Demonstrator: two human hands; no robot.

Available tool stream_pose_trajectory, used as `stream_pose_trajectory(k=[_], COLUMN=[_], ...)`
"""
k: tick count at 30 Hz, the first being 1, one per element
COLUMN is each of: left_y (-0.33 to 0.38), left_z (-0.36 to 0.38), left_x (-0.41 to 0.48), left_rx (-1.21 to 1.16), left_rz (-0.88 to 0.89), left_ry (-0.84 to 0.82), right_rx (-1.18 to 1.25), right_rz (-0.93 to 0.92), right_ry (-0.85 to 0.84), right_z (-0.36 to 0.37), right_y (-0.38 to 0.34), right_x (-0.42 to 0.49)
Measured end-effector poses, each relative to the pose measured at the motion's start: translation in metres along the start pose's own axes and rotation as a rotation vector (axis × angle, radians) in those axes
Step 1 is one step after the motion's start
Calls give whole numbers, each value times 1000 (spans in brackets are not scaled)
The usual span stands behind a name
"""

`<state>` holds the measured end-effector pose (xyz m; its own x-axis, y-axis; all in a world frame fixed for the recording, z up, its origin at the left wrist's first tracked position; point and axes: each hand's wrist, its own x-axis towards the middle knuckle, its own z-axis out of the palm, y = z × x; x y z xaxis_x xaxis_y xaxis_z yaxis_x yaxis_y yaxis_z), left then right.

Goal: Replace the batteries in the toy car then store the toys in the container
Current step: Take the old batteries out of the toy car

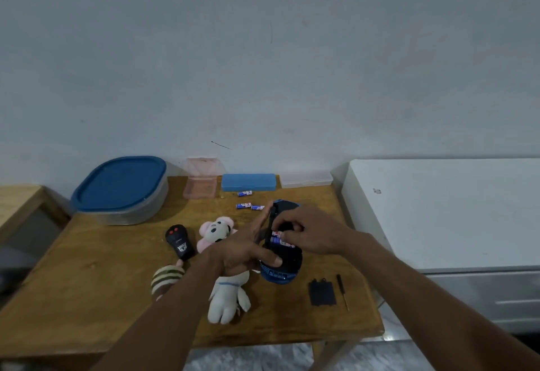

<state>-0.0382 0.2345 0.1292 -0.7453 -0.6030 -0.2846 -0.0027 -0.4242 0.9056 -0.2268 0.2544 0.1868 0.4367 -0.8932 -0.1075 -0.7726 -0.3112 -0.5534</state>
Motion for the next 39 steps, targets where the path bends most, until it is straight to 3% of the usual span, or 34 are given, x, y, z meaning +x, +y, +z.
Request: stream_pose_trajectory(k=[8,19,30,36,39], left_y=[-7,-2,-1,-7,-5], left_z=[12,8,10,3,1], left_x=[0,-2,2,6,6], left_rx=[-73,-15,61,47,13], left_rz=[6,-22,-33,-6,6], left_ry=[19,-15,-59,-98,-94], right_rx=[-110,-91,-147,-69,25], right_rz=[31,-30,-67,-81,-4], right_ry=[-94,4,-12,83,171], right_z=[4,14,9,8,7], right_y=[-2,11,6,1,2], right_x=[0,-12,-14,-15,-15])
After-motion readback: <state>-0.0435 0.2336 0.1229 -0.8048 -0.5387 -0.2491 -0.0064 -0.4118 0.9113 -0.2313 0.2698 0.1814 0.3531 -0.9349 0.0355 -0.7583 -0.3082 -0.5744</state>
